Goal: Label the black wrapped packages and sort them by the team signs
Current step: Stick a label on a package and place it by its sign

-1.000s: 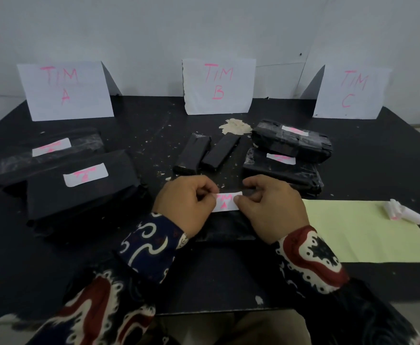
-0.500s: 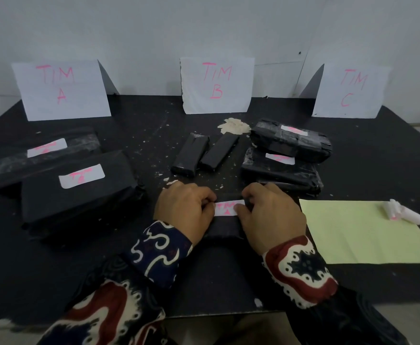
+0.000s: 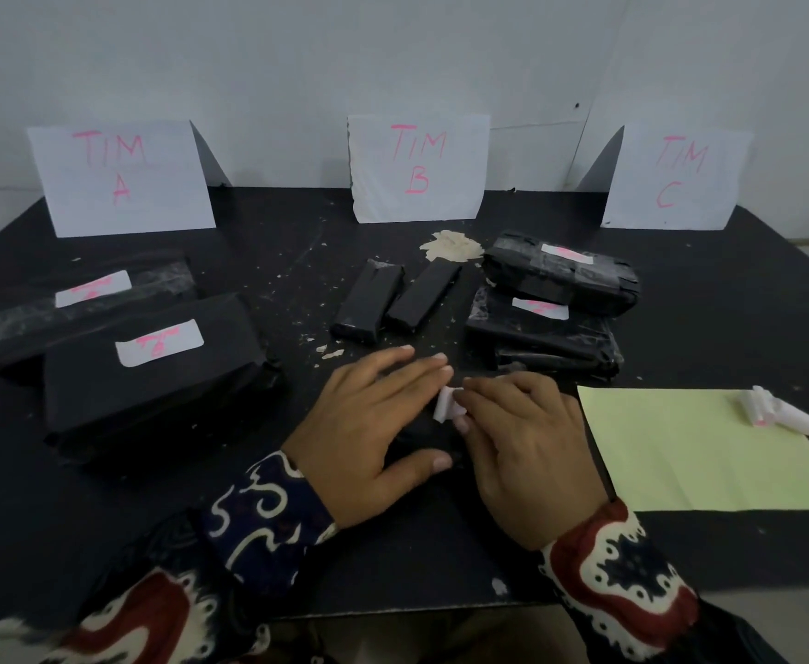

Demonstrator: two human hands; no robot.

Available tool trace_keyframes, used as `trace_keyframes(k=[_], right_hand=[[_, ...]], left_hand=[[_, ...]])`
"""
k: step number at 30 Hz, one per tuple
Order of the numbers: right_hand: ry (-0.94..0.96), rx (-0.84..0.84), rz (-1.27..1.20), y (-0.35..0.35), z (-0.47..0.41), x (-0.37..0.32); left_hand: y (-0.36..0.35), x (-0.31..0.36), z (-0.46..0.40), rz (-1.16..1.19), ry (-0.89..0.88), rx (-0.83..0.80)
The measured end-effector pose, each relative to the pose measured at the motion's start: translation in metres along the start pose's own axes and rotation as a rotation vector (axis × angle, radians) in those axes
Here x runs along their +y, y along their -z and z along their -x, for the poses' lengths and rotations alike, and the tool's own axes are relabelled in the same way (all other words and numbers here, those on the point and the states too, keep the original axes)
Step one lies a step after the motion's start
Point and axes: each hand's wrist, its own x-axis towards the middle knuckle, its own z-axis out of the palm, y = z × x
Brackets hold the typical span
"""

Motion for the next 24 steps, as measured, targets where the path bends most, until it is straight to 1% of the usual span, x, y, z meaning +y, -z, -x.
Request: trace_keyframes(k=[3, 6, 9, 12, 15, 21, 24], right_hand=[[0.028, -0.045, 0.000, -0.002, 0.001, 0.000], [0.025, -0.084, 0.002, -0.002, 0.002, 0.000], [0.003, -0.090, 0.026, -0.001, 0.005, 0.004], [-0.011, -0.108, 0.047, -0.002, 0.007, 0.005], [-0.022, -0.123, 0.067, -0.002, 0.007, 0.005], [-0.038, -0.151, 0.118, 0.001, 0.005, 0.004], [-0.049, -0.097, 0.078, 0.003, 0.002, 0.001]], left_hand=[[-0.002, 0.002, -0.006, 0.020, -0.042, -0.065], [-0.008, 0.000, -0.008, 0.029, -0.014, -0.129], [-0.009, -0.007, -0.005, -0.012, 0.000, -0.105], [-0.006, -0.008, -0.003, -0.108, -0.040, -0.045], [-0.002, -0.010, 0.001, -0.194, -0.023, -0.003], [0.003, -0.017, 0.016, -0.294, 0.018, -0.041], [0.002, -0.014, 0.016, -0.311, 0.011, -0.023]])
